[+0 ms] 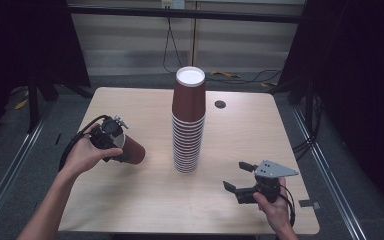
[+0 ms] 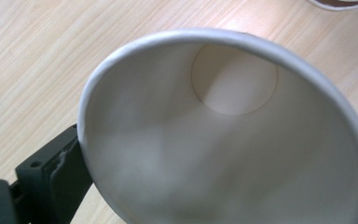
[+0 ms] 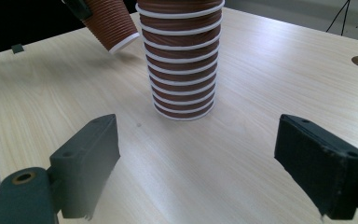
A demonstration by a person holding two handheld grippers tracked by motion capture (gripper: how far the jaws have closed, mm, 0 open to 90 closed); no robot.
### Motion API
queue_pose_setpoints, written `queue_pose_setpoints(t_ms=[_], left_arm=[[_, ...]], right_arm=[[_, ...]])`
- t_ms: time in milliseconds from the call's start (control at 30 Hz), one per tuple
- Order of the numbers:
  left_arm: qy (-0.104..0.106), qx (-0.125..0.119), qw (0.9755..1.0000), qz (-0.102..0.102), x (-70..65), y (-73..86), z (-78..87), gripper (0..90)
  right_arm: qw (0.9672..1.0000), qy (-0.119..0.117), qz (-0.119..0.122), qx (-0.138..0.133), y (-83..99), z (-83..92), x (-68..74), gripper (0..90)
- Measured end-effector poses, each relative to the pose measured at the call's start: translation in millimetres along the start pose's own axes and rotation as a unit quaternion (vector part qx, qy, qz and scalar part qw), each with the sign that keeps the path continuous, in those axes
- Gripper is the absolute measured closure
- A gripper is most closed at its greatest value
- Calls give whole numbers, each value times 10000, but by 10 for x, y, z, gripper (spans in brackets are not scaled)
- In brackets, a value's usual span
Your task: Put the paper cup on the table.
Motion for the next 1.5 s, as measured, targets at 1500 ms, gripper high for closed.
queue_pose_setpoints(t_ms=[1500], left_arm=[[40, -505, 9986, -123, -40, 61, -368, 161]], right_arm=[[10000, -34, -2, 72, 19, -27, 1, 134]])
Point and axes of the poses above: each handheld gripper's, and its own axes: z roughly backward along the jaws, y roughly out of its underside, x roughly to its left, the point moved 1 cm from there along -z, roughly forward along the jaws, and after that the axes turned 4 degrees about z, right-handed, at the moved point
